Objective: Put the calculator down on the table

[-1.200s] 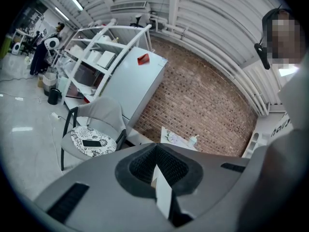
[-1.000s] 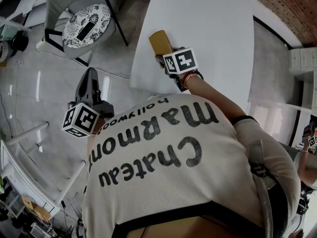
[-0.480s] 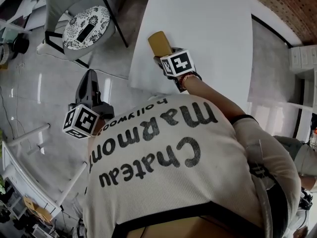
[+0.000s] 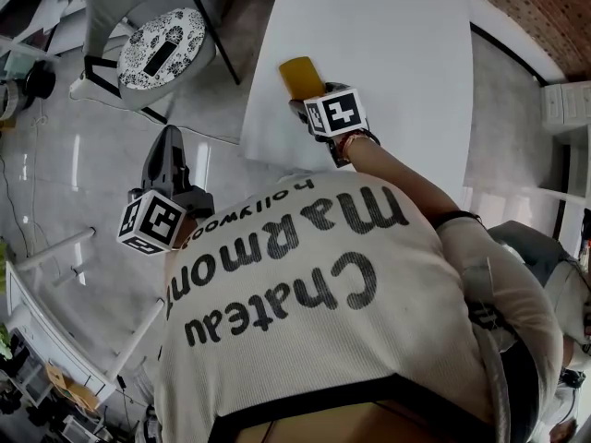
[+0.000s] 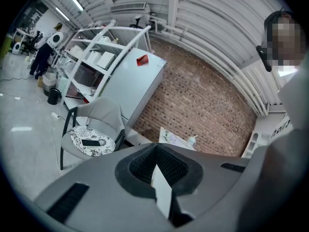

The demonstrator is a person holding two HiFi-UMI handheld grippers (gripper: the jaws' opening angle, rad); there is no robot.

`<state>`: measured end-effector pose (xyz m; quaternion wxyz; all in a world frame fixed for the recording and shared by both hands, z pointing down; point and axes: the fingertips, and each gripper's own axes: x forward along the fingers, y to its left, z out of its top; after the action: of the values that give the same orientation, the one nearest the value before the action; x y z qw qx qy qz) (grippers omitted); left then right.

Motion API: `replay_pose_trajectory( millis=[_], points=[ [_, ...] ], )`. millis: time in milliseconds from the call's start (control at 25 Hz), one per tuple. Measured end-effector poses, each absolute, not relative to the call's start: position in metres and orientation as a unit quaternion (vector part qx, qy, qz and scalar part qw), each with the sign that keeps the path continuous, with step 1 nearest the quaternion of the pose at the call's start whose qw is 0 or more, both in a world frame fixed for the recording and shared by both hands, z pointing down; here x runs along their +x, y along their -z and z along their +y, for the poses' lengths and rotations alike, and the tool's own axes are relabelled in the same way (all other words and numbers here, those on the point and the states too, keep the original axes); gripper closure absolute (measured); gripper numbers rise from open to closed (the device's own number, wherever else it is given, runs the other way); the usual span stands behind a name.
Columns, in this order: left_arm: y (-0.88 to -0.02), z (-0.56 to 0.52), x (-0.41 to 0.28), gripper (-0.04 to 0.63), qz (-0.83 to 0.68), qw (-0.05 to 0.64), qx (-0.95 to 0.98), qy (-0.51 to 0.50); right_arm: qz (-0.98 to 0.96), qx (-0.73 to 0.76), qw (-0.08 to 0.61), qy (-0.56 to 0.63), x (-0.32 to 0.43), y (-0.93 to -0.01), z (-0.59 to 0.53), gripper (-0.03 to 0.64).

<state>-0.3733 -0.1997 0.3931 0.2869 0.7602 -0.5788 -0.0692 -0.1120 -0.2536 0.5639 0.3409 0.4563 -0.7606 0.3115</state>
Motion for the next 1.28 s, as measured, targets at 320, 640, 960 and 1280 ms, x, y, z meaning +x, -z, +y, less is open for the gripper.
replay_pose_trajectory(
  millis=[320, 640, 960, 1280],
  points=[
    [-0.391, -0.199, -0.372, 0.594, -0.576, 0.288, 0.762, 0.072, -0.762, 0.452, 0.342, -0.314, -0.111, -0.563, -0.252, 0.222],
    [-0.391, -0.197, -0.368, 0.594, -0.572, 0.289, 0.765, 0.063, -0.775, 0.439, 0.334, -0.307, -0.107, -0.562, -0.251, 0.241],
    [-0.397, -0.189, -0.361, 0.594, -0.579, 0.298, 0.756, 0.068, -0.794, 0.419, 0.33, -0.293, -0.104, -0.561, -0.248, 0.242],
    [-0.401, -0.17, -0.345, 0.594, -0.591, 0.309, 0.743, 0.059, -0.813, 0.407, 0.313, -0.277, -0.105, -0.559, -0.247, 0.242]
  ],
)
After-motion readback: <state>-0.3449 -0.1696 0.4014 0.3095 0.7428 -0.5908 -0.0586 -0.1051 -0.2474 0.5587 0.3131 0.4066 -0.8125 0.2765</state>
